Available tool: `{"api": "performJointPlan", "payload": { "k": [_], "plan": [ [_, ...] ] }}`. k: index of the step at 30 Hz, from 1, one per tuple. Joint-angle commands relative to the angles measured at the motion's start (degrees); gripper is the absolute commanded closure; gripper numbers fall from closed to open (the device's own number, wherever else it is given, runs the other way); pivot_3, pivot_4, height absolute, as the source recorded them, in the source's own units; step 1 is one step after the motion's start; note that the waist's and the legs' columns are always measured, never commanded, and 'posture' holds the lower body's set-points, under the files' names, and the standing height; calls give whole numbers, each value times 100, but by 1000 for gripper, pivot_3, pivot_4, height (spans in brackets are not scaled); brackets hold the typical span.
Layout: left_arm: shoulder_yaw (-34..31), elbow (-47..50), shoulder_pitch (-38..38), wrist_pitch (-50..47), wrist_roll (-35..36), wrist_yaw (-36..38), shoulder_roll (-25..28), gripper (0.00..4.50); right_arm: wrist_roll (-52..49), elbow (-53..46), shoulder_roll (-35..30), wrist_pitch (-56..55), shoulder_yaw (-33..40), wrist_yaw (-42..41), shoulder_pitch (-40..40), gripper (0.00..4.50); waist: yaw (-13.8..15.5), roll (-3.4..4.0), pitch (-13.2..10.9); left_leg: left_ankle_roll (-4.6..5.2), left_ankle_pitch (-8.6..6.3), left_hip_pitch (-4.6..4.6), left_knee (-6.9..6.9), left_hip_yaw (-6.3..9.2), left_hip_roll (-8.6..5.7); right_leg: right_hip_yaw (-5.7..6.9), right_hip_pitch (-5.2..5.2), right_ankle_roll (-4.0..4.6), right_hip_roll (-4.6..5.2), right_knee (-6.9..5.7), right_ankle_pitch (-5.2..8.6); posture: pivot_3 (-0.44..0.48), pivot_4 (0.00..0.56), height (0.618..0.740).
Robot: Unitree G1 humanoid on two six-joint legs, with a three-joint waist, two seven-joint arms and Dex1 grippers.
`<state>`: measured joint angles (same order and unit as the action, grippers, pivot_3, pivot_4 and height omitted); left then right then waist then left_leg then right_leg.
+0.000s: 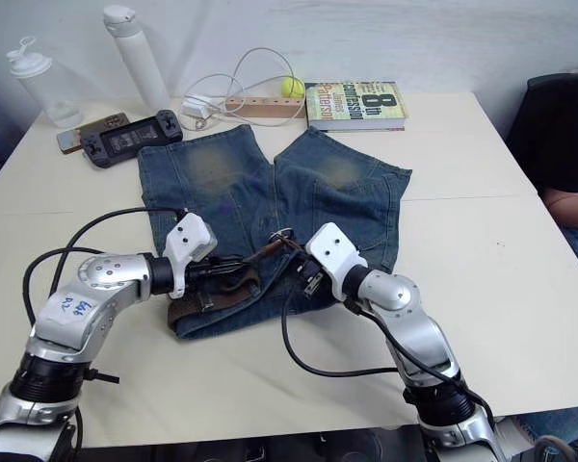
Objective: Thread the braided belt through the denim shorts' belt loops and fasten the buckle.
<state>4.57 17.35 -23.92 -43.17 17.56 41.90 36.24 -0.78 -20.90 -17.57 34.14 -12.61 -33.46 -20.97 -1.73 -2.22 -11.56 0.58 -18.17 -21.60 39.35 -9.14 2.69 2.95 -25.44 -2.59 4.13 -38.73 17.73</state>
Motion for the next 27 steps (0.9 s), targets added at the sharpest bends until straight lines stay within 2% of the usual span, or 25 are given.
{"api": "performJointPlan", "payload": {
  "k": [1, 8, 14, 23, 27],
  "plan": [
    [-54, 72, -106, -60, -38, -168, -38, 4500, -155, -358, 26, -29, -8, 28, -8, 4463, 2, 0, 0, 0, 0, 0, 0, 0, 0, 0, 0, 0, -1, 0, 0, 0, 150, 703],
    [-44, 258, 9, -280, -29, -272, 89, 4500, -181, -370, 15, -59, 21, 64, -24, 4463, 0, 0, 0, 0, 0, 0, 0, 1, 0, 0, 0, 0, 0, 0, 0, 0, 150, 703],
    [-158, 379, -57, -600, 47, -537, -9, 4500, -236, -452, -48, -15, 78, 67, 41, 4463, 5, 0, 0, 0, 0, 0, 0, 1, 0, 0, 0, 0, 1, 1, 0, 0, 150, 703],
    [-154, 759, -219, -1091, 305, -994, -698, 4500, -276, -581, -100, 77, -51, 49, 149, 4463, 13, 0, 0, 0, 0, -1, 0, 2, -1, 1, 0, 0, 1, 1, 0, 0, 150, 703],
    [-158, 809, -239, -1191, 245, -1162, -839, 4500, -295, -597, -109, 127, -106, 22, 163, 4463, 12, -1, 0, -1, 0, -1, 0, 2, -1, 1, 0, 0, 1, 1, 0, 0, 150, 703]
  ]
}}
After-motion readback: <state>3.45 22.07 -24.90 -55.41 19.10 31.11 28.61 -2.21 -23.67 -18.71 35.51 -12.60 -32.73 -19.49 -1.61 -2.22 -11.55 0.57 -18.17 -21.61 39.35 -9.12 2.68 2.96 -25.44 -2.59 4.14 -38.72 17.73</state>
